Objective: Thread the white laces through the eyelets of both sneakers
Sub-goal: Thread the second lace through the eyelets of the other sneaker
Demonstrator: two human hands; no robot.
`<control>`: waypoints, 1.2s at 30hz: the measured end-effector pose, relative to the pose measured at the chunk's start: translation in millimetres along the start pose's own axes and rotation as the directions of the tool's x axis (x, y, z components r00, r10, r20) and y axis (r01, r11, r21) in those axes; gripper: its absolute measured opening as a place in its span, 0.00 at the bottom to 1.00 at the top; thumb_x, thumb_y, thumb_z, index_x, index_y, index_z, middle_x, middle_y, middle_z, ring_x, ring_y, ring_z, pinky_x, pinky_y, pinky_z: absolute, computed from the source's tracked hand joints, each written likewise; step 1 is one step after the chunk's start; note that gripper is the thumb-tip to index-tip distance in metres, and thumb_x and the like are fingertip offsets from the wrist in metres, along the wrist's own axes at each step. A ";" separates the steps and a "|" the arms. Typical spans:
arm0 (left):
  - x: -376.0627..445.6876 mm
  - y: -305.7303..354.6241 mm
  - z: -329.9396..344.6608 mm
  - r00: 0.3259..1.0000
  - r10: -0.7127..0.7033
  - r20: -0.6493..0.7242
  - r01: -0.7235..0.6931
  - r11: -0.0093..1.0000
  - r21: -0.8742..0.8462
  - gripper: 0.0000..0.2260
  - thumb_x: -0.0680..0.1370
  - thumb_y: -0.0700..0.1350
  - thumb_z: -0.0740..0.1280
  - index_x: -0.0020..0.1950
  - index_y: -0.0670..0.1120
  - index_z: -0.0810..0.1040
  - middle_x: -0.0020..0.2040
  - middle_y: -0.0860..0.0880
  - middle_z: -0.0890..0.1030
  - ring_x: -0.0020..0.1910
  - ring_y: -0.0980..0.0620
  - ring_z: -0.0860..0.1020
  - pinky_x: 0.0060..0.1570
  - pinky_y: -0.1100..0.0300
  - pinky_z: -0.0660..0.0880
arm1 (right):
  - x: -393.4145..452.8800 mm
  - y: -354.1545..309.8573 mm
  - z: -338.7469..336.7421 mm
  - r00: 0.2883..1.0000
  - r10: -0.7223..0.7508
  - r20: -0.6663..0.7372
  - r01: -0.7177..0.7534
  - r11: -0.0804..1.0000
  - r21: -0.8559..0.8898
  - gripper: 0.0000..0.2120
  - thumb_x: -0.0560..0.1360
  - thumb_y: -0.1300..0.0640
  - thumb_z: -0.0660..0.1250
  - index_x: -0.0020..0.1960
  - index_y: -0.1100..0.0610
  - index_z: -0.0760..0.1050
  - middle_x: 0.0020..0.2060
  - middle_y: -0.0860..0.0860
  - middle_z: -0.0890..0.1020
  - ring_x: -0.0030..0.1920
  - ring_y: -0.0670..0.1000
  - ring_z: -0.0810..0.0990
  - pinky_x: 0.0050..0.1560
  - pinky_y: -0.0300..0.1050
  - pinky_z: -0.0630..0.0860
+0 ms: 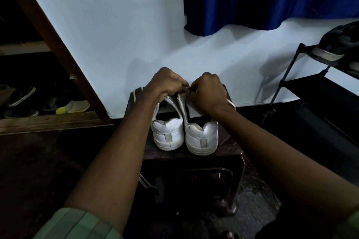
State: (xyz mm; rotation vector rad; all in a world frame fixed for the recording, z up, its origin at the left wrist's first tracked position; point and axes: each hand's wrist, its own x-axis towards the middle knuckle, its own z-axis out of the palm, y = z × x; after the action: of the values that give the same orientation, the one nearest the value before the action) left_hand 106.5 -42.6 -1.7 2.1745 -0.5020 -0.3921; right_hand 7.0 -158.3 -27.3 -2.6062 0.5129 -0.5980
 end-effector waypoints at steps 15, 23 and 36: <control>0.4 -6.7 -11.7 0.991 0.000 0.133 0.005 0.999 -0.043 0.16 0.70 0.35 0.77 0.56 0.47 0.85 0.41 0.44 0.85 0.33 0.53 0.79 0.42 0.61 0.76 | 19.7 18.4 -7.2 0.968 0.190 0.164 -0.226 0.943 0.243 0.05 0.71 0.55 0.76 0.43 0.56 0.88 0.38 0.54 0.87 0.42 0.51 0.84 0.47 0.46 0.80; -4.9 -3.9 -16.7 0.985 -0.027 0.171 0.038 0.998 -0.058 0.20 0.71 0.27 0.72 0.58 0.45 0.84 0.48 0.43 0.87 0.35 0.57 0.83 0.36 0.64 0.76 | 16.4 13.7 3.9 0.988 0.119 0.101 -0.132 0.982 0.134 0.07 0.70 0.55 0.73 0.39 0.58 0.87 0.37 0.57 0.86 0.40 0.56 0.84 0.39 0.44 0.76; -11.2 -2.1 -18.4 0.987 -0.019 0.161 0.037 0.993 -0.113 0.19 0.72 0.28 0.74 0.58 0.45 0.82 0.45 0.44 0.88 0.33 0.57 0.83 0.31 0.67 0.76 | 21.0 15.0 -2.3 0.984 -0.123 0.132 0.118 0.992 0.045 0.05 0.72 0.58 0.71 0.42 0.54 0.86 0.49 0.57 0.78 0.52 0.58 0.77 0.47 0.53 0.79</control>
State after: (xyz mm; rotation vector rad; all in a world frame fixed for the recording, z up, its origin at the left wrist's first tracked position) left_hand 105.4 -23.6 8.6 2.0503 -0.5239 -0.6001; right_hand 19.7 -180.8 -25.5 -2.6336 0.3004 -0.4597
